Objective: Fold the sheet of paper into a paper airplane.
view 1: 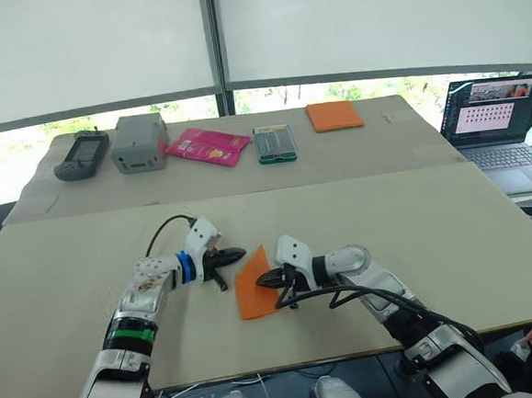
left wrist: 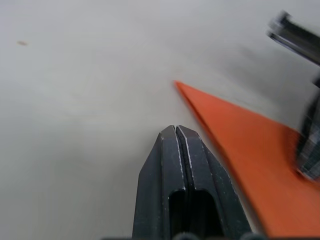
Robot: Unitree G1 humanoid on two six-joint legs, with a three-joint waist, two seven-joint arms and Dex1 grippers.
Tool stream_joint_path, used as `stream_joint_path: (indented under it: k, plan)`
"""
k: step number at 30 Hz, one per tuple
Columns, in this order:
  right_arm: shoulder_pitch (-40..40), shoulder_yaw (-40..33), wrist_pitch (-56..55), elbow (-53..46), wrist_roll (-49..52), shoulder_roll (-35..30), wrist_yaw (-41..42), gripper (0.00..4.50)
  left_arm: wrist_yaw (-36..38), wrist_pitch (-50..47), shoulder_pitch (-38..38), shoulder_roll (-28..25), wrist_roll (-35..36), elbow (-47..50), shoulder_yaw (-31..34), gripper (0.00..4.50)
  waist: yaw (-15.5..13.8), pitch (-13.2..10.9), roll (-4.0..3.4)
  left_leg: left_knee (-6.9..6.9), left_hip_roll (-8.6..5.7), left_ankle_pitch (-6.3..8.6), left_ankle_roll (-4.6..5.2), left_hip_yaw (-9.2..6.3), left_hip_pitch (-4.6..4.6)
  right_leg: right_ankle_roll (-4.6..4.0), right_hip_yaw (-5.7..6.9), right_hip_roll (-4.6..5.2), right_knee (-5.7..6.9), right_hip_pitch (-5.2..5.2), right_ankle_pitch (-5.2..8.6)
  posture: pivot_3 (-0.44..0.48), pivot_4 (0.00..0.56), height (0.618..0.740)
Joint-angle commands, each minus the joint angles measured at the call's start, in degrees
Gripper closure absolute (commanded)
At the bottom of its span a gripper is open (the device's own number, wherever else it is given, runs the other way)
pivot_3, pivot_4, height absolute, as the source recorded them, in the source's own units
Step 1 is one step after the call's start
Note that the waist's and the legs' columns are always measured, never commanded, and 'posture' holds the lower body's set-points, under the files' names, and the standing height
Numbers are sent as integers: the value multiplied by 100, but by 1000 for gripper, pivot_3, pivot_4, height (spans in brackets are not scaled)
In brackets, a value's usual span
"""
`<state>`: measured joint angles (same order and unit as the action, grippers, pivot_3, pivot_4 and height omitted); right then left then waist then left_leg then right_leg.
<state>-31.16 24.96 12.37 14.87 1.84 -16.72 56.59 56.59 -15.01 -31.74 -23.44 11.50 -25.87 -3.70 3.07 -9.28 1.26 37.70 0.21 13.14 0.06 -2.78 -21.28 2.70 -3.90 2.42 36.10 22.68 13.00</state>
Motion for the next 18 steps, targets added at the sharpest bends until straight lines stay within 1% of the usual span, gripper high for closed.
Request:
stream_joint_path:
  k: [1,6,11,18]
  plan:
    - [203,201,221,260,-261,-89,-16,4500,276,185,-161,134,34,26,-175,4482,5,0,0,0,-1,0,0,1,-3,-3,0,0,-1,2,2,0,150,740]
    - [244,156,281,177,-262,-134,-32,4500,281,331,-226,126,-330,-351,-492,4482,22,0,0,0,-4,0,0,8,-46,-3,-8,3,0,43,1,0,150,740]
    - [266,116,332,106,-244,-182,-39,4500,279,363,-166,-54,-568,-630,-629,4482,-9,0,0,0,-8,0,0,8,-45,-2,-4,3,2,41,1,0,150,740]
    - [160,123,325,194,-247,-165,-2,4500,917,165,388,-387,-401,83,-802,4482,-4,2,-2,-1,-4,0,0,5,-43,-5,-5,3,0,40,3,0,150,740]
